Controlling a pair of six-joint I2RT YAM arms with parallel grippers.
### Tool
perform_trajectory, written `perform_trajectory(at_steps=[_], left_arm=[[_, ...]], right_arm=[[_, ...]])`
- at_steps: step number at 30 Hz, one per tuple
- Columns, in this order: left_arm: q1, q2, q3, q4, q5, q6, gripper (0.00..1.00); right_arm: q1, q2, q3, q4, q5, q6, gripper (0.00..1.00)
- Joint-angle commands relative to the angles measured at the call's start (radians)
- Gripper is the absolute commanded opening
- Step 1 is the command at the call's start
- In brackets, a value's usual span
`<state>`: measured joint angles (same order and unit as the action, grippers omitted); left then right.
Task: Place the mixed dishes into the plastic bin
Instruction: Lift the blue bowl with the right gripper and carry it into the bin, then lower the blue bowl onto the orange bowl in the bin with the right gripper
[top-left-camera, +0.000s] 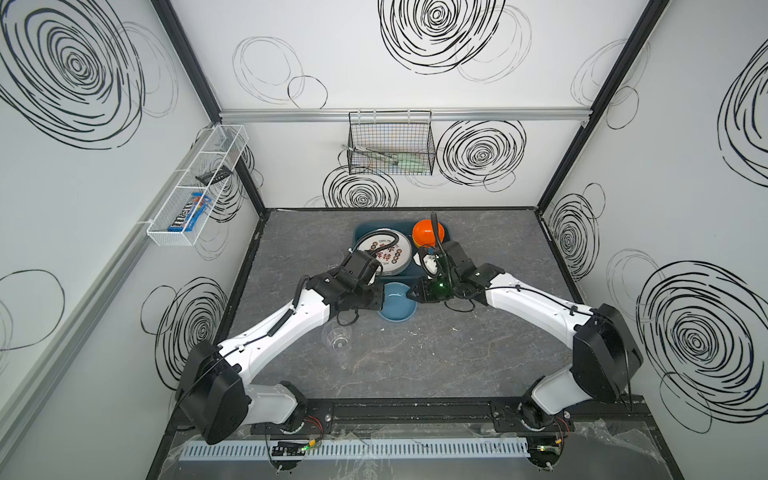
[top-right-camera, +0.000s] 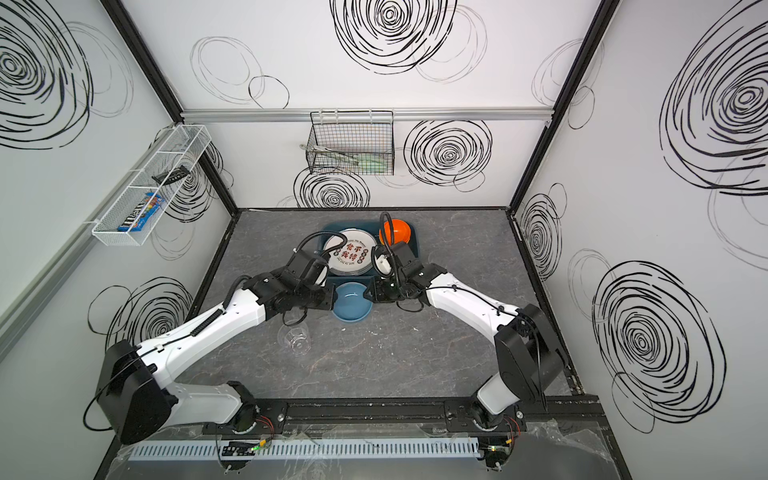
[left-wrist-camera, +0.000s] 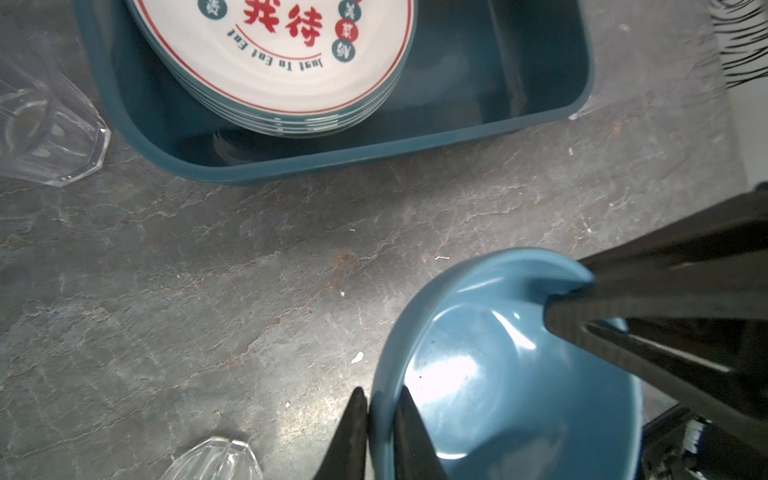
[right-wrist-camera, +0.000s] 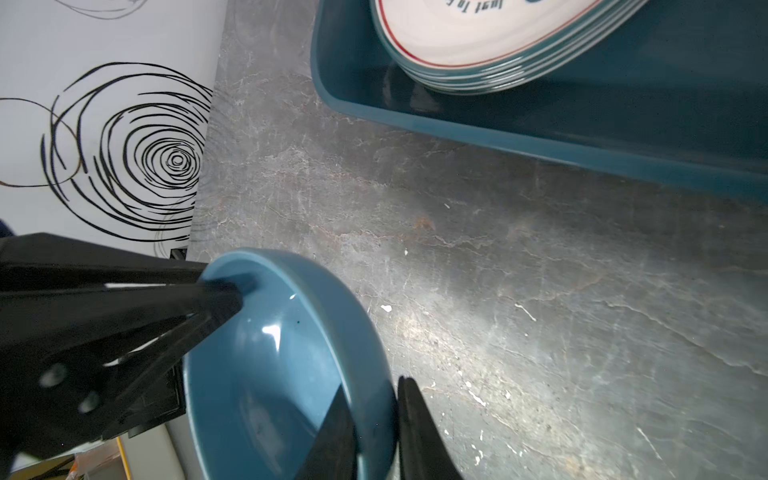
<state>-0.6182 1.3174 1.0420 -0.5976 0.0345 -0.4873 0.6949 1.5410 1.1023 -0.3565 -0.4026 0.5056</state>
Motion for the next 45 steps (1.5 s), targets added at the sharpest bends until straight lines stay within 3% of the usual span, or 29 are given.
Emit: perform_trajectory(at_steps=[1, 3, 10, 15, 19, 26, 45], left_arm=[[0.019, -0.037, 0.021, 0.006, 0.014, -0.012, 0.24], [0.029, -0.051, 0.016, 0.009, 0.025, -0.02, 0.33], [0.098, -0.127, -0.034, 0.041, 0.098, -0.048, 0.44], [0.144, -0.187, -0.07, 0.063, 0.139, -0.057, 0.62], [0.161, -0.237, -0.098, 0.087, 0.172, -0.058, 0.71], [0.186, -0.276, -0.119, 0.099, 0.2, -0.059, 0.8], [0.229, -0.296, -0.178, 0.229, 0.354, -0.114, 0.89]], right_arm=[[-0.008, 0.013, 0.049, -0.04, 0.064, -0.021, 0.09], [-0.007, 0.019, 0.063, -0.053, 0.086, -0.031, 0.07], [-0.009, 0.048, 0.129, -0.106, 0.164, -0.069, 0.03], [-0.013, 0.078, 0.188, -0.157, 0.244, -0.1, 0.02], [-0.028, 0.109, 0.238, -0.196, 0.303, -0.11, 0.01], [-0.075, 0.159, 0.329, -0.243, 0.361, -0.129, 0.01], [-0.252, 0.333, 0.582, -0.308, 0.457, -0.136, 0.01]])
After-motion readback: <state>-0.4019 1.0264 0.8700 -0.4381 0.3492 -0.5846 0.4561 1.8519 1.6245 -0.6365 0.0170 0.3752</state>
